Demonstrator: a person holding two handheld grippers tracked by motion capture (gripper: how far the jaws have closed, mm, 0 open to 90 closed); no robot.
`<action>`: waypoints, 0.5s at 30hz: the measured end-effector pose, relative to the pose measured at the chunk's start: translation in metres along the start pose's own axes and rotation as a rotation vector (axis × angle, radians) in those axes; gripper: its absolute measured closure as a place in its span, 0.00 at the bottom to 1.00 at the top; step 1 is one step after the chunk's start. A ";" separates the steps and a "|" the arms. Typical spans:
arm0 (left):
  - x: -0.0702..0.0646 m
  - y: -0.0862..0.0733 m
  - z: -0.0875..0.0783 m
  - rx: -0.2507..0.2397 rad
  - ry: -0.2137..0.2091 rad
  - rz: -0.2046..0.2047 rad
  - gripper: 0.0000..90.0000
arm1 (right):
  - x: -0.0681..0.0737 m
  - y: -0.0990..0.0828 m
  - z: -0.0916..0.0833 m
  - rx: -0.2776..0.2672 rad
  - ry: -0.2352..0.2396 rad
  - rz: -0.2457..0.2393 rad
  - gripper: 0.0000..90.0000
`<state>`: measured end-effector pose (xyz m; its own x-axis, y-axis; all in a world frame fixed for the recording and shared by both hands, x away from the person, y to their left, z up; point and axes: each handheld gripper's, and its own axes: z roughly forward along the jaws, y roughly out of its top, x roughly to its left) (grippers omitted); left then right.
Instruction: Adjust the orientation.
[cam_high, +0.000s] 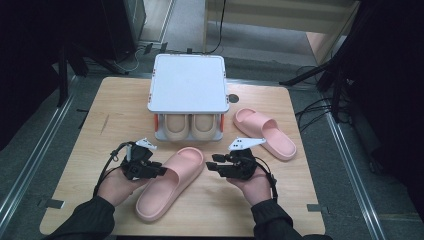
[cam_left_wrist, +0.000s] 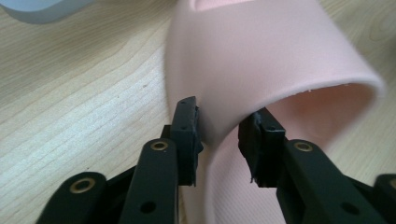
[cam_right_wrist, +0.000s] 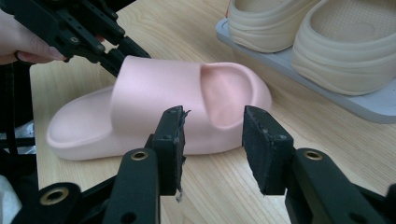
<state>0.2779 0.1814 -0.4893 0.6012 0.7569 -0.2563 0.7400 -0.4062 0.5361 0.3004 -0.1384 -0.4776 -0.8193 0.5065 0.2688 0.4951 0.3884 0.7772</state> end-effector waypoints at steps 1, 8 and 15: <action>0.001 -0.001 -0.003 -0.014 -0.014 -0.008 0.74 | 0.000 0.000 0.001 -0.005 0.003 0.001 0.68; 0.011 -0.007 -0.033 -0.122 -0.072 0.010 0.86 | 0.005 -0.003 0.009 -0.004 0.014 0.030 0.78; 0.027 -0.008 -0.022 -0.068 -0.054 -0.027 0.97 | 0.017 -0.009 0.026 0.020 0.030 0.026 0.92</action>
<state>0.2815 0.2160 -0.4832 0.5977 0.7379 -0.3134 0.7352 -0.3487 0.5812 0.2895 -0.1133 -0.4952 -0.8139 0.4938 0.3061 0.5222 0.3908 0.7581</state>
